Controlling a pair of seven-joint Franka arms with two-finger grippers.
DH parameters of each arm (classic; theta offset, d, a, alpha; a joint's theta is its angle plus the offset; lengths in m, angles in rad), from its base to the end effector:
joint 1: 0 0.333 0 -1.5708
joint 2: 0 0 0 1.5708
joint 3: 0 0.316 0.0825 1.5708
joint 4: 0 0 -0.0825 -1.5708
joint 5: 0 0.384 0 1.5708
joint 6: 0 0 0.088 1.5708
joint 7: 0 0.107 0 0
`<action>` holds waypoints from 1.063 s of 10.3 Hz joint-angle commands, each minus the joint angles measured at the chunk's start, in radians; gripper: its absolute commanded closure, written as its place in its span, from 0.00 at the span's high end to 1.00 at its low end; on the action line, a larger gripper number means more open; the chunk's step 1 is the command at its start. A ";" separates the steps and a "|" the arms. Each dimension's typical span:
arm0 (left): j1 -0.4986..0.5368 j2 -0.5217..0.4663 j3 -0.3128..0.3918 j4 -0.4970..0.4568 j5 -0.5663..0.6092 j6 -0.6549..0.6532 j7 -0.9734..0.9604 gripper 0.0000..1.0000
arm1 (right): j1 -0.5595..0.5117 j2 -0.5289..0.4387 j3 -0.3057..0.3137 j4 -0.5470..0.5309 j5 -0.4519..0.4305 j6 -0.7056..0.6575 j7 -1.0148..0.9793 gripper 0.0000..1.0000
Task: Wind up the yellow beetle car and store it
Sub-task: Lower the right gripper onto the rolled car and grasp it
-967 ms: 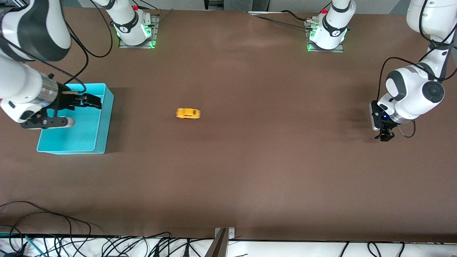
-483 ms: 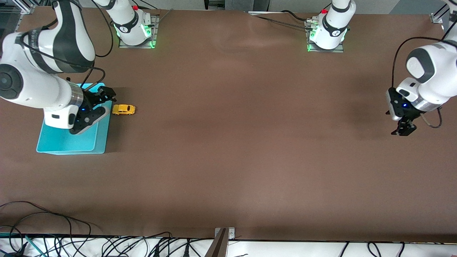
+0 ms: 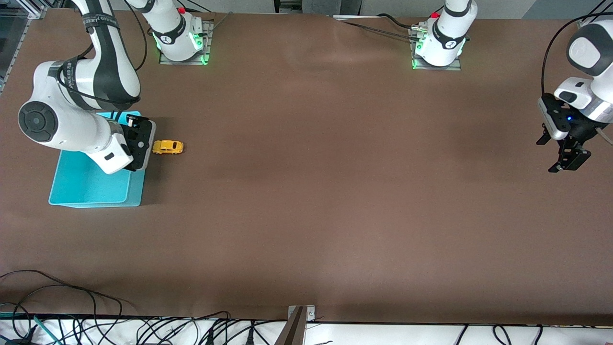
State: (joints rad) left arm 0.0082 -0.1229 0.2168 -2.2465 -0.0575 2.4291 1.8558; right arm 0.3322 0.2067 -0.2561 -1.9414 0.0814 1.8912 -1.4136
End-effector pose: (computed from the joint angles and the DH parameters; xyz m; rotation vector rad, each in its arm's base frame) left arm 0.5159 0.1201 0.4482 -2.0305 2.0710 -0.3120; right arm 0.5678 0.0539 0.3626 -2.2113 -1.9651 0.2711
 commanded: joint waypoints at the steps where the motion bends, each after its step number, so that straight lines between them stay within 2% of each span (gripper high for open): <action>1: -0.010 -0.046 0.007 0.042 -0.028 -0.114 -0.164 1.00 | 0.001 -0.133 -0.006 -0.239 -0.006 0.168 -0.088 1.00; 3: -0.022 -0.044 0.000 0.176 -0.015 -0.316 -0.384 1.00 | 0.001 -0.178 -0.003 -0.374 -0.026 0.296 -0.090 1.00; 6: -0.045 -0.037 -0.013 0.358 0.023 -0.546 -0.581 1.00 | 0.005 -0.175 0.006 -0.470 -0.092 0.445 -0.090 1.00; 8: -0.069 -0.032 -0.016 0.466 0.060 -0.690 -0.802 1.00 | 0.005 -0.161 0.008 -0.537 -0.092 0.566 -0.090 1.00; 11: -0.070 -0.027 -0.133 0.593 0.160 -0.856 -1.122 1.00 | 0.005 -0.113 0.008 -0.658 -0.092 0.808 -0.106 1.00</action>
State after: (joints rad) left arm -0.0564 -0.1736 0.1366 -1.7302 0.0423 1.6492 0.8758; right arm 0.3357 0.0808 -0.2493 -2.5266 0.0043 2.5758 -1.5006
